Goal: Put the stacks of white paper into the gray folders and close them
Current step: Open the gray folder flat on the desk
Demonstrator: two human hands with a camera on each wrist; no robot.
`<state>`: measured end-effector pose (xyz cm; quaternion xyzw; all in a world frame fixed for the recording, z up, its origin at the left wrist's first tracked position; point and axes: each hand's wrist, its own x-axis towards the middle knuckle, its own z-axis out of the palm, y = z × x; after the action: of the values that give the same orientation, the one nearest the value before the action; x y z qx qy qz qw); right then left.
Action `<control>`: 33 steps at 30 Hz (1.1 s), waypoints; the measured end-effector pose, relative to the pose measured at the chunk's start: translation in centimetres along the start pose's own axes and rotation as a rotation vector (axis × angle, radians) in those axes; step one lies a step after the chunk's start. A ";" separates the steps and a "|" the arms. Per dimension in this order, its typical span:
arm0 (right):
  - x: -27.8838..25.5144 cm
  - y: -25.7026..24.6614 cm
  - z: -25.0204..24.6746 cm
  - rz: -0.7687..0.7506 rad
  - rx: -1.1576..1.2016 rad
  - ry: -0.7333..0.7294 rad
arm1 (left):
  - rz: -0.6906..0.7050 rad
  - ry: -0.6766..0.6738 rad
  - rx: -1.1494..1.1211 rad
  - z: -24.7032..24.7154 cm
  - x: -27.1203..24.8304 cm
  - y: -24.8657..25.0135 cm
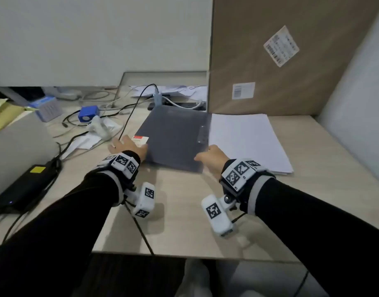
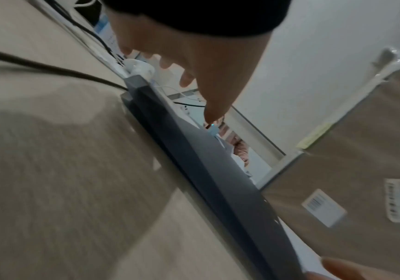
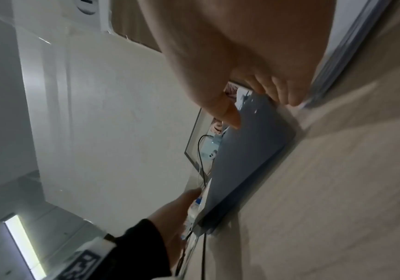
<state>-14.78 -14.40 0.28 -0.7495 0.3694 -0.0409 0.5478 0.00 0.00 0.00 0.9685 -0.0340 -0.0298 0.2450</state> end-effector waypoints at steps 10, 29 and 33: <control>2.0 0.2 0.9 0.043 0.318 -0.028 | -0.126 -0.060 -0.083 -1.9 2.2 -1.1; -11.6 -0.2 -4.1 -0.146 0.786 -0.168 | -0.004 -0.151 -1.359 -12.0 -11.9 -1.6; -14.4 1.3 -8.2 -0.198 0.733 0.070 | 0.035 -0.391 -1.341 -10.5 -16.5 0.3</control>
<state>-29.70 -12.48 7.33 -0.5339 0.2745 -0.2488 0.7601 -15.71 6.00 10.02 0.5843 -0.0672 -0.2140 0.7799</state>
